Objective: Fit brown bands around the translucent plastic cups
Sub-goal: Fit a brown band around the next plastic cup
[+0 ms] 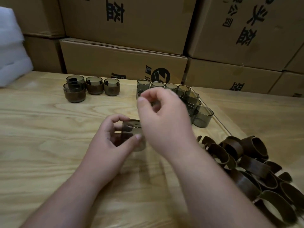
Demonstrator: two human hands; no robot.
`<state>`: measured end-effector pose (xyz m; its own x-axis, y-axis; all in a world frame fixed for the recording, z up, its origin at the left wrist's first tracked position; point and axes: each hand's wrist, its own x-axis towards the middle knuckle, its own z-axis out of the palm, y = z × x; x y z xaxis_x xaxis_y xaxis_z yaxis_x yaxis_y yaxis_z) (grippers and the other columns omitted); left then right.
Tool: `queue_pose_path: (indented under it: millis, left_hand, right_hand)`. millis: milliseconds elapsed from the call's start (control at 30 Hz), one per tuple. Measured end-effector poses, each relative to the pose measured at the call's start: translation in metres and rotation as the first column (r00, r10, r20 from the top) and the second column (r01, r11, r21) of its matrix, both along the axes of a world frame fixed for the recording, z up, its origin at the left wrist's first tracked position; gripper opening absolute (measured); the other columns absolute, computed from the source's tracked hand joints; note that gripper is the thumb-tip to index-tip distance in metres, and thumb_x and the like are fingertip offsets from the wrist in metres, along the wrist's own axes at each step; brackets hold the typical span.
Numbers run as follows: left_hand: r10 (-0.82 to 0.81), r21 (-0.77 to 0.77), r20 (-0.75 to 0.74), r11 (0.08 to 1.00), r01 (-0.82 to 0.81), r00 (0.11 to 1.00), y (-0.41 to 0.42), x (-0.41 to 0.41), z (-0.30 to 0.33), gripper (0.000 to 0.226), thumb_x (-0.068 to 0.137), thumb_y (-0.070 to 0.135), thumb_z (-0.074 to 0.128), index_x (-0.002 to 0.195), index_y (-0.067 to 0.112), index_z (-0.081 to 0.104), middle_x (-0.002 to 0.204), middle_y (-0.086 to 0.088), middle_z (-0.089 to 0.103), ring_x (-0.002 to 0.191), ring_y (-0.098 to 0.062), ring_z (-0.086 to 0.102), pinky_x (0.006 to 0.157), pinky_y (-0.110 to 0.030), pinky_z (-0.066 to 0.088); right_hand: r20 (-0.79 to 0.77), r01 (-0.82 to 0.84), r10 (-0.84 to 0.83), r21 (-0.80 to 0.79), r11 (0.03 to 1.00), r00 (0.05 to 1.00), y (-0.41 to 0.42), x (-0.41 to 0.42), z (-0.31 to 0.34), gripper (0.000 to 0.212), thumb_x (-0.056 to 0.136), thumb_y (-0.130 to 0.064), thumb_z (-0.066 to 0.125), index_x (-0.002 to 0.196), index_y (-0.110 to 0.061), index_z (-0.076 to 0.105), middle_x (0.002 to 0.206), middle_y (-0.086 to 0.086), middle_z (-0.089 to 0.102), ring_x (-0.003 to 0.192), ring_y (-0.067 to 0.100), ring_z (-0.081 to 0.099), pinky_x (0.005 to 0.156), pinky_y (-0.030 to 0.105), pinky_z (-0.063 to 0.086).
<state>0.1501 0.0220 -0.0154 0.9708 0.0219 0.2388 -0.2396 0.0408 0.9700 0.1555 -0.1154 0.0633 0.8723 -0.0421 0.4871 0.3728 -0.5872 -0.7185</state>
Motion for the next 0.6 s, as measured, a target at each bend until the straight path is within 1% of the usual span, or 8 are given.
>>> queue_pose_path:
  millis: [100, 167, 200, 267, 333, 367, 467, 600]
  left_hand:
    - [0.020, 0.091, 0.000, 0.996, -0.020, 1.000, 0.000, 0.001, -0.005, 0.041, 0.067, 0.030, 0.084, 0.096, 0.046, 0.060, 0.103, 0.005, 0.071, 0.098, -0.016, 0.072, 0.084, -0.034, 0.060]
    - [0.013, 0.169, -0.002, 0.985, -0.012, 1.000, 0.001, 0.001, -0.007, 0.045, 0.069, 0.028, 0.090, 0.096, 0.045, 0.059, 0.102, 0.010, 0.071, 0.099, -0.009, 0.070, 0.087, -0.032, 0.056]
    - [0.004, 0.210, -0.008, 0.978, -0.002, 1.000, 0.001, 0.001, -0.007, 0.047, 0.071, 0.026, 0.092, 0.098, 0.044, 0.058, 0.103, 0.013, 0.070, 0.098, -0.005, 0.070, 0.087, -0.030, 0.055]
    - [-0.010, 0.282, -0.024, 0.959, 0.016, 1.000, -0.001, 0.000, -0.006, 0.049, 0.071, 0.027, 0.093, 0.101, 0.043, 0.058, 0.103, 0.020, 0.069, 0.097, 0.000, 0.068, 0.084, -0.025, 0.051]
    - [-0.004, 0.338, -0.038, 0.941, 0.017, 0.999, -0.001, -0.001, -0.006, 0.053, 0.064, 0.039, 0.091, 0.104, 0.043, 0.057, 0.102, 0.023, 0.068, 0.094, -0.001, 0.068, 0.084, -0.026, 0.051]
    - [0.001, 0.359, -0.047, 0.933, 0.016, 0.999, -0.002, -0.001, -0.006, 0.054, 0.060, 0.045, 0.087, 0.105, 0.043, 0.057, 0.102, 0.023, 0.067, 0.091, -0.003, 0.068, 0.085, -0.029, 0.053]
    - [0.015, 0.408, -0.060, 0.913, 0.011, 0.998, -0.001, -0.002, -0.006, 0.056, 0.058, 0.048, 0.087, 0.104, 0.044, 0.056, 0.099, 0.019, 0.069, 0.089, -0.008, 0.066, 0.086, -0.034, 0.054]
    - [0.016, 0.413, -0.081, 0.911, 0.019, 0.997, -0.001, -0.002, -0.005, 0.053, 0.067, 0.035, 0.094, 0.103, 0.043, 0.057, 0.104, 0.012, 0.070, 0.091, -0.015, 0.066, 0.085, -0.049, 0.057]
  right_hand:
    - [-0.195, 0.016, -0.027, -0.056, 0.998, 0.980, -0.028, -0.003, 0.033, 0.029, 0.094, -0.054, 0.056, 0.092, -0.031, 0.074, 0.091, -0.014, 0.073, 0.081, 0.001, 0.067, 0.069, 0.027, 0.051]
    - [-0.289, 0.042, -0.070, -0.101, 0.994, 0.955, -0.049, -0.010, 0.050, 0.033, 0.095, -0.057, 0.055, 0.083, -0.032, 0.072, 0.085, -0.026, 0.071, 0.075, -0.006, 0.067, 0.059, 0.023, 0.051]
    - [-0.331, 0.056, -0.096, -0.129, 0.990, 0.939, -0.059, -0.012, 0.057, 0.032, 0.096, -0.057, 0.055, 0.083, -0.033, 0.072, 0.081, -0.019, 0.073, 0.071, -0.002, 0.069, 0.057, 0.024, 0.053]
    - [-0.411, 0.051, -0.112, -0.157, 0.986, 0.905, -0.078, -0.015, 0.065, 0.028, 0.098, -0.051, 0.056, 0.112, -0.033, 0.072, 0.082, -0.002, 0.076, 0.072, 0.011, 0.071, 0.062, 0.032, 0.060]
    - [-0.523, 0.013, -0.099, -0.167, 0.986, 0.846, -0.091, -0.015, 0.067, 0.044, 0.100, -0.045, 0.057, 0.142, -0.037, 0.054, 0.089, -0.001, 0.076, 0.079, 0.016, 0.073, 0.064, 0.035, 0.062]
    - [-0.575, -0.003, -0.093, -0.163, 0.987, 0.813, -0.095, -0.015, 0.066, 0.046, 0.100, -0.045, 0.058, 0.145, -0.040, 0.049, 0.090, 0.000, 0.075, 0.080, 0.018, 0.074, 0.062, 0.036, 0.062]
    - [-0.678, -0.049, -0.084, -0.174, 0.983, 0.730, -0.102, -0.015, 0.061, 0.031, 0.100, -0.048, 0.057, 0.131, -0.041, 0.057, 0.098, 0.003, 0.074, 0.085, 0.019, 0.074, 0.059, 0.035, 0.060]
    - [-0.729, -0.112, -0.095, -0.229, 0.967, 0.678, -0.102, -0.011, 0.056, 0.018, 0.101, -0.051, 0.054, 0.114, -0.042, 0.061, 0.104, -0.005, 0.072, 0.094, 0.015, 0.071, 0.065, 0.037, 0.063]
